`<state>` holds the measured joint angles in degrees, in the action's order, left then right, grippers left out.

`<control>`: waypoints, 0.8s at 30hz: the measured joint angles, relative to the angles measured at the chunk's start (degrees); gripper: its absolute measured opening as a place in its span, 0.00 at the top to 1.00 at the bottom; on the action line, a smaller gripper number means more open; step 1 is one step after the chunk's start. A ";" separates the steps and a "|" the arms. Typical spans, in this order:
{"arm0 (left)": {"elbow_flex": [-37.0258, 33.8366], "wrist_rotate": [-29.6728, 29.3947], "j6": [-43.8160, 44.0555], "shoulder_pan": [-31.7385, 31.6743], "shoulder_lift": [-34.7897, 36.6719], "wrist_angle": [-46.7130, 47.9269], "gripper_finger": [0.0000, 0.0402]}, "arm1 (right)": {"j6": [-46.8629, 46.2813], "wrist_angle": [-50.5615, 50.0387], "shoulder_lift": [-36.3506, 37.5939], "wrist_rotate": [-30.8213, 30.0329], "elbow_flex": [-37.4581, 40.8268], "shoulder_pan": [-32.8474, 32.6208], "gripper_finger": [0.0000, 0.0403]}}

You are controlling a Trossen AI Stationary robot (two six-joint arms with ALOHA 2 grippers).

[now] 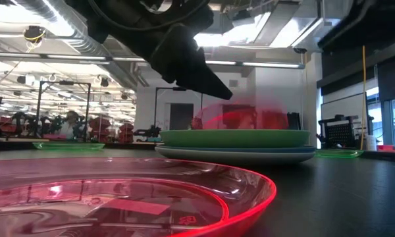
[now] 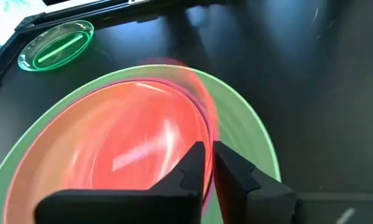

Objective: Stack plastic plates
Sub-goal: Stack the small red plate on the small orange plate, then stack the small green plate on the small red plate

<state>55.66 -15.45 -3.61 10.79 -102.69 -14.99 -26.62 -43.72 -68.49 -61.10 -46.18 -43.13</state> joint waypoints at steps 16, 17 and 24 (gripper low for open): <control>-0.02 -0.03 2.12 2.54 7.01 9.04 0.70 | -14.06 1.81 8.07 4.39 12.46 22.63 0.59; -0.02 -0.05 2.99 2.90 7.64 9.98 0.70 | -14.41 2.14 7.79 5.26 12.88 24.55 0.59; -0.04 -0.10 4.54 5.35 8.70 11.74 0.69 | -15.16 8.33 6.04 10.26 18.25 37.68 0.59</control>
<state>55.61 -15.55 0.93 16.14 -94.00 -3.25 -41.78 -35.39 -62.45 -50.84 -27.93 -5.44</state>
